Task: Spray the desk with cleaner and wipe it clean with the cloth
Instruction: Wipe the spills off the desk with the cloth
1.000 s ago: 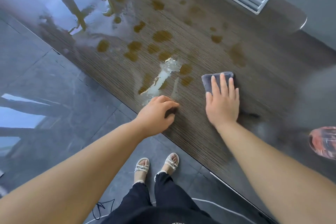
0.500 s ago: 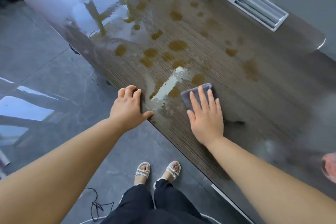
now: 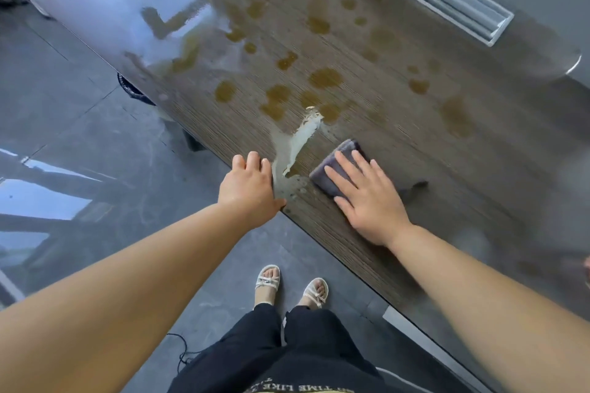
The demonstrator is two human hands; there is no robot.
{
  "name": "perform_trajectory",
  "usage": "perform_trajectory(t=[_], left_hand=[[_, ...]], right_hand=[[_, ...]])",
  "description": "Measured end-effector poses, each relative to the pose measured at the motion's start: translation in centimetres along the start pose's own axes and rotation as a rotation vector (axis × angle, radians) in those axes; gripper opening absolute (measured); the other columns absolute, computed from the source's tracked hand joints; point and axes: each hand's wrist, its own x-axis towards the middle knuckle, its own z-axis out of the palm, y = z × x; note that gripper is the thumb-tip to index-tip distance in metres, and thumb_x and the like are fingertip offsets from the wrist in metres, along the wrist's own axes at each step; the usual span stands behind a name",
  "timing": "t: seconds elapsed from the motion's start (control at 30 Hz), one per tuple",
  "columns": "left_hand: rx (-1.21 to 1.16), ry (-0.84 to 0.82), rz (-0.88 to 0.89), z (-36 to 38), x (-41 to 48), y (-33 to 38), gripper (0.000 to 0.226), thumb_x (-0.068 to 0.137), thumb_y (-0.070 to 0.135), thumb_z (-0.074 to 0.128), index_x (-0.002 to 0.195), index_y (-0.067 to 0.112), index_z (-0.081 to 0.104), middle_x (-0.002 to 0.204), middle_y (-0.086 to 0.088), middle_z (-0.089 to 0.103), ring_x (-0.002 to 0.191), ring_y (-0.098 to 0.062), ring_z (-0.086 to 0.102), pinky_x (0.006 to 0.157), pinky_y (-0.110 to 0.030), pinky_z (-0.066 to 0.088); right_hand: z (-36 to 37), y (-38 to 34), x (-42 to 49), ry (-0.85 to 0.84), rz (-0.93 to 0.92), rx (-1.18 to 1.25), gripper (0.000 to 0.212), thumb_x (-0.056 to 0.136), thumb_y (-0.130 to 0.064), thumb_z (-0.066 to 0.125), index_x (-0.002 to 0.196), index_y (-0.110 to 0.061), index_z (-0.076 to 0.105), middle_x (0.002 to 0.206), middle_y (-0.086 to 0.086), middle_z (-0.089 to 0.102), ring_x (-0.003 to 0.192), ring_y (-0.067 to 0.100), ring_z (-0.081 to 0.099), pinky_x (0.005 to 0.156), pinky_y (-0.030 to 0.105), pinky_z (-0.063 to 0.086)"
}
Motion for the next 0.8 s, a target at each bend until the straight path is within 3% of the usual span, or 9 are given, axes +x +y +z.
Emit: perform_trajectory(t=[0.1,0.2,0.27,0.37,0.47,0.53,0.67,0.73,0.8], left_hand=[[0.046,0.032,0.029,0.0,0.0,-0.3,0.073,0.088,0.062,0.041,0.136,0.008,0.032,0.131,-0.010,0.035,0.113,-0.028,0.034,0.096,-0.033,0.035],[0.129,0.052,0.067,0.0,-0.1,-0.6,0.075,0.090,0.063,0.034,0.139,0.006,0.029,0.132,-0.009,0.035,0.114,-0.027,0.034,0.093,-0.031,0.034],[0.132,0.065,0.076,0.1,-0.1,-0.7,0.076,0.090,0.064,0.033,0.139,0.006,0.029,0.132,-0.009,0.035,0.113,-0.026,0.034,0.093,-0.031,0.034],[0.046,0.046,0.085,0.5,0.0,-1.3,0.076,0.088,0.063,0.039,0.140,0.008,0.028,0.135,-0.009,0.033,0.116,-0.028,0.033,0.098,-0.033,0.033],[-0.063,0.031,0.123,0.8,0.4,-2.5,0.066,0.091,0.052,0.043,0.142,0.013,0.027,0.139,-0.007,0.030,0.119,-0.029,0.031,0.101,-0.034,0.036],[-0.118,0.032,0.145,0.9,0.6,-3.3,0.056,0.094,0.042,0.042,0.141,0.016,0.029,0.140,-0.005,0.029,0.119,-0.028,0.030,0.099,-0.036,0.039],[-0.173,0.058,0.152,1.0,0.5,-3.6,0.046,0.095,0.025,0.038,0.139,0.016,0.031,0.140,-0.003,0.029,0.118,-0.027,0.031,0.100,-0.032,0.036],[-0.183,0.070,0.156,1.4,0.4,-3.7,0.049,0.094,0.022,0.037,0.142,0.015,0.028,0.143,-0.003,0.027,0.120,-0.028,0.030,0.102,-0.029,0.030],[-0.204,0.082,0.159,1.9,0.3,-4.0,0.054,0.095,0.022,0.035,0.146,0.014,0.022,0.147,-0.002,0.024,0.124,-0.027,0.028,0.106,-0.029,0.027]], right_hand=[[-0.3,4.2,0.5,0.015,-0.027,-0.060,0.055,0.096,-0.044,0.026,0.146,-0.024,0.033,0.155,0.004,0.027,0.142,0.030,0.024,0.113,0.050,0.023],[-0.5,2.5,3.1,0.119,0.465,0.055,0.057,0.097,-0.043,0.022,0.150,-0.024,0.025,0.158,0.004,0.017,0.145,0.031,0.015,0.115,0.050,0.014],[-0.2,-1.4,4.3,0.141,0.580,0.051,0.055,0.099,-0.043,0.022,0.151,-0.022,0.021,0.159,0.006,0.014,0.145,0.032,0.013,0.115,0.050,0.012],[0.6,-4.0,2.2,0.102,0.154,0.019,0.055,0.097,-0.042,0.026,0.146,-0.020,0.034,0.155,0.009,0.026,0.141,0.035,0.025,0.112,0.052,0.024],[0.6,-0.1,-0.7,0.019,-0.170,-0.022,0.051,0.098,-0.044,0.027,0.144,-0.024,0.038,0.153,0.004,0.031,0.141,0.029,0.027,0.113,0.048,0.022],[0.3,1.5,-0.2,0.039,-0.018,-0.037,0.053,0.098,-0.044,0.025,0.146,-0.024,0.033,0.155,0.004,0.027,0.142,0.030,0.024,0.113,0.051,0.023],[-0.3,-3.9,4.1,0.091,0.580,0.028,0.056,0.100,-0.042,0.024,0.152,-0.023,0.013,0.160,0.005,0.007,0.146,0.030,0.007,0.116,0.049,0.009],[-0.2,-6.9,4.5,0.091,0.429,0.030,0.056,0.099,-0.043,0.026,0.151,-0.021,0.019,0.159,0.008,0.012,0.145,0.033,0.013,0.114,0.051,0.015],[0.4,-6.6,2.8,0.086,0.088,0.013,0.055,0.095,-0.042,0.030,0.145,-0.020,0.036,0.154,0.009,0.029,0.140,0.034,0.028,0.111,0.053,0.027]])
